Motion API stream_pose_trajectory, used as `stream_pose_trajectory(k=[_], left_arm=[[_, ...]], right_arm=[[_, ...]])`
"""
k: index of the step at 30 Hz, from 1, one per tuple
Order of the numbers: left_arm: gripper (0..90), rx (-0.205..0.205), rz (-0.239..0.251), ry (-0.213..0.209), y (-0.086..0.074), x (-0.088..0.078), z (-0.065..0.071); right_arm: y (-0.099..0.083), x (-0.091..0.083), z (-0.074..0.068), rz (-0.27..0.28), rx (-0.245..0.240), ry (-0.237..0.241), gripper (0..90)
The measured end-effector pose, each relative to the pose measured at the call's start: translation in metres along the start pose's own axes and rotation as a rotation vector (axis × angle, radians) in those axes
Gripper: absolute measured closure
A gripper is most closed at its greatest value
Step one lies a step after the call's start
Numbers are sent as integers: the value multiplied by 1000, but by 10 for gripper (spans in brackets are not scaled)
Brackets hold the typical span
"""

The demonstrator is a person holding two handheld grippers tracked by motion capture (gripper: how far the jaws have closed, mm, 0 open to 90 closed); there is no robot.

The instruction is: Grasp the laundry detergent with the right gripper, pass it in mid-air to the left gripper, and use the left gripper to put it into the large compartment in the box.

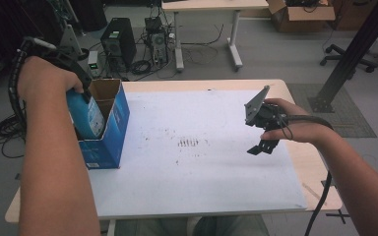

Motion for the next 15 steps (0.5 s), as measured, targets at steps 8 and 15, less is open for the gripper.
stream_pose_trajectory(k=[8, 15], left_arm=[[381, 7, -7, 3, 0, 20, 3], [382, 17, -20, 1, 1, 39, 8]], right_arm=[[0, 4, -1, -5, -7, 11, 39], [0, 5, -1, -3, -1, 6, 38]])
Point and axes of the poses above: each handheld gripper's, and its own axes: x roughly forward along the jaws, y roughly out of its top, z roughly to its right, the point moved 5 cm from there along x, roughly forward along the jaws, and after that the axes turned 15 degrees about y, right-handed, at the moved point
